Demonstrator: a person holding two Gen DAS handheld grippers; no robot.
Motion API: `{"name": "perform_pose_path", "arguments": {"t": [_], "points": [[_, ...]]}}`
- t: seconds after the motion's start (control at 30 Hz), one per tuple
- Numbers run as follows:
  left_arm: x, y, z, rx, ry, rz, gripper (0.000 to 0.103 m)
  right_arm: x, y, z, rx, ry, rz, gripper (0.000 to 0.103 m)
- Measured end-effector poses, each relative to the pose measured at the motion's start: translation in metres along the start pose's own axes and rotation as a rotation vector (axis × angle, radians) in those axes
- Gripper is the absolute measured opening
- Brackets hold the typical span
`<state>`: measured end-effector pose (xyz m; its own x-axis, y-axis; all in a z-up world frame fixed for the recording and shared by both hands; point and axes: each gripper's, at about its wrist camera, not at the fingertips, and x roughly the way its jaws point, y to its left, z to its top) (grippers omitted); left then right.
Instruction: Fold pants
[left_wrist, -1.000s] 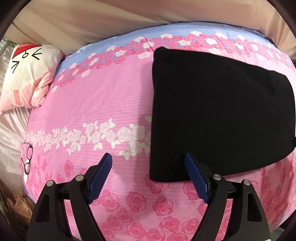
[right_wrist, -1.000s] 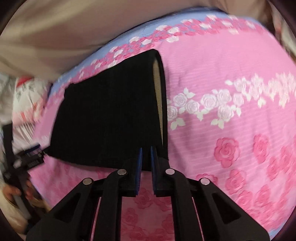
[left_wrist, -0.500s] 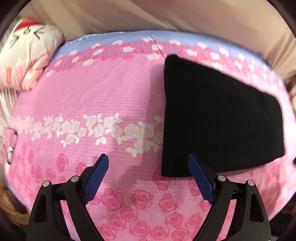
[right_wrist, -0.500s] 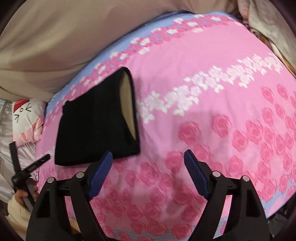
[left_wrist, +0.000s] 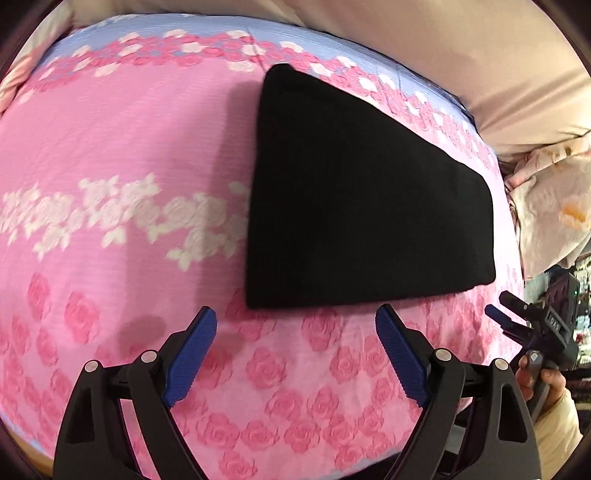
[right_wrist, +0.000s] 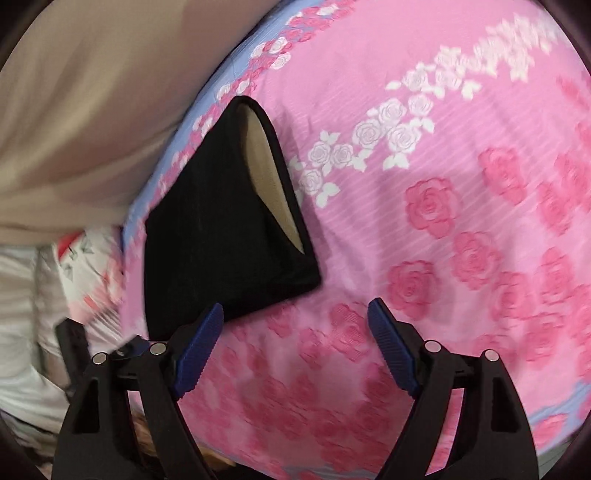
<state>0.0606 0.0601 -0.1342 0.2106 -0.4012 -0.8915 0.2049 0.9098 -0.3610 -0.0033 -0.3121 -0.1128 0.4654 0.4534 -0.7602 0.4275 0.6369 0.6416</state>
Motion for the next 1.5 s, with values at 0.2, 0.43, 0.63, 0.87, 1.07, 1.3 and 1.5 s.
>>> {"name": "perform_pose_path", "arguments": {"t": [0.2,0.43,0.63,0.87,1.07,1.3,1.5], "points": [[0.021,0.005,0.023,-0.073,0.022,-0.104,0.086,0.017,0.004,0.002,0.061,0.000,0.064,0.079],[0.040,0.015,0.037,-0.133,0.050,-0.125,0.086,0.036,0.010,-0.006,0.079,0.013,0.081,0.081],[0.055,0.013,0.045,-0.154,0.059,-0.119,0.087,0.041,0.017,-0.003,0.054,0.003,0.073,0.081],[0.062,-0.005,0.046,-0.093,0.044,-0.032,0.091,0.044,0.027,-0.008,-0.037,-0.016,0.001,0.059],[0.062,-0.013,0.047,-0.076,0.050,-0.014,0.072,0.052,0.033,-0.010,-0.030,-0.029,-0.007,0.059],[0.059,-0.016,0.046,-0.062,0.045,0.005,0.058,0.052,0.033,-0.004,-0.028,-0.017,0.000,0.038],[0.046,-0.021,0.042,-0.039,0.028,0.007,0.034,0.043,0.050,-0.006,-0.086,-0.026,-0.002,0.032]]}}
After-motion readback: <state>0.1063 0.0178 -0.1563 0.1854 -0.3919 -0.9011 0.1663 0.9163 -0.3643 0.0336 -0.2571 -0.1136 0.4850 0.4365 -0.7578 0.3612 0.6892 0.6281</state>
